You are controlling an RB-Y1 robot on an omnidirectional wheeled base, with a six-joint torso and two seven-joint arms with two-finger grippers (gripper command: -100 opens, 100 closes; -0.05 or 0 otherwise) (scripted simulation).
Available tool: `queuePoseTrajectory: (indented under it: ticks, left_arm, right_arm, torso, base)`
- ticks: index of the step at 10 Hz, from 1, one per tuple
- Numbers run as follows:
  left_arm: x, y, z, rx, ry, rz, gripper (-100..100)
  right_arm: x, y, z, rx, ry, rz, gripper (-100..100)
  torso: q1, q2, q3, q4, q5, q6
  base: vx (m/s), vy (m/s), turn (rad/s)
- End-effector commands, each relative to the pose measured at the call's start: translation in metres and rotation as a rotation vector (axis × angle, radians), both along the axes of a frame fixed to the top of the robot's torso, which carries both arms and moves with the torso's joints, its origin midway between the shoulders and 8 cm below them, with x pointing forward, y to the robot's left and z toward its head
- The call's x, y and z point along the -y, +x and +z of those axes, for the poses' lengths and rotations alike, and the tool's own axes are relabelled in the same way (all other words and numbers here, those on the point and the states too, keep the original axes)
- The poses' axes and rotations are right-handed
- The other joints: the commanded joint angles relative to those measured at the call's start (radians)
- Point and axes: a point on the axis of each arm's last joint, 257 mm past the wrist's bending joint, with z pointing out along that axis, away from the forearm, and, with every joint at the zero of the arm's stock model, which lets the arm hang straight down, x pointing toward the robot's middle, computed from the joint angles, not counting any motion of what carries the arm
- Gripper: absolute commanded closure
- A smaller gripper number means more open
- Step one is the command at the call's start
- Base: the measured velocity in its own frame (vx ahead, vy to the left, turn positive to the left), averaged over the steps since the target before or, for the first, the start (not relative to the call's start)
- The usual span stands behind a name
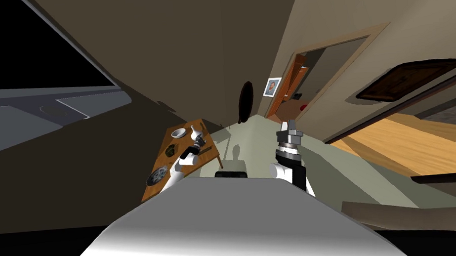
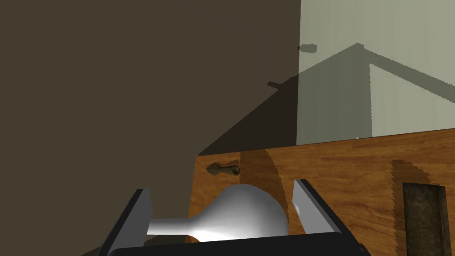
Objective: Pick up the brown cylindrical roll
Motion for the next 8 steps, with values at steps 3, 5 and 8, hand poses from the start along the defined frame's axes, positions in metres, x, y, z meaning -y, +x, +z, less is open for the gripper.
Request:
queuePoseTrajectory:
  ticks: [3, 5, 8]
  left_arm:
    - [-0.019, -0.004, -0.043, -0.136, -0.027, 0.024, -100]
    - [-0.030, -0.008, -0.066, -0.213, -0.045, 0.041, -100]
    - [-0.054, -0.017, -0.103, -0.344, -0.081, 0.080, -100]
  right_arm:
    - [0.000, 0.000, 0.000, 0.000, 0.000, 0.000, 0]
    - [0.000, 0.000, 0.000, 0.000, 0.000, 0.000, 0]
    - [0.000, 0.000, 0.000, 0.000, 0.000, 0.000, 0]
  torso:
    - [0.000, 0.000, 0.000, 0.000, 0.000, 0.000]
    - [0.000, 0.000, 0.000, 0.000, 0.000, 0.000]
    - [-0.001, 0.000, 0.000, 0.000, 0.000, -0.001]
  base:
    - [-0.023, 0.024, -0.105]
    - [-0.026, 0.014, -0.097]
    - [-0.030, 0.013, -0.106]
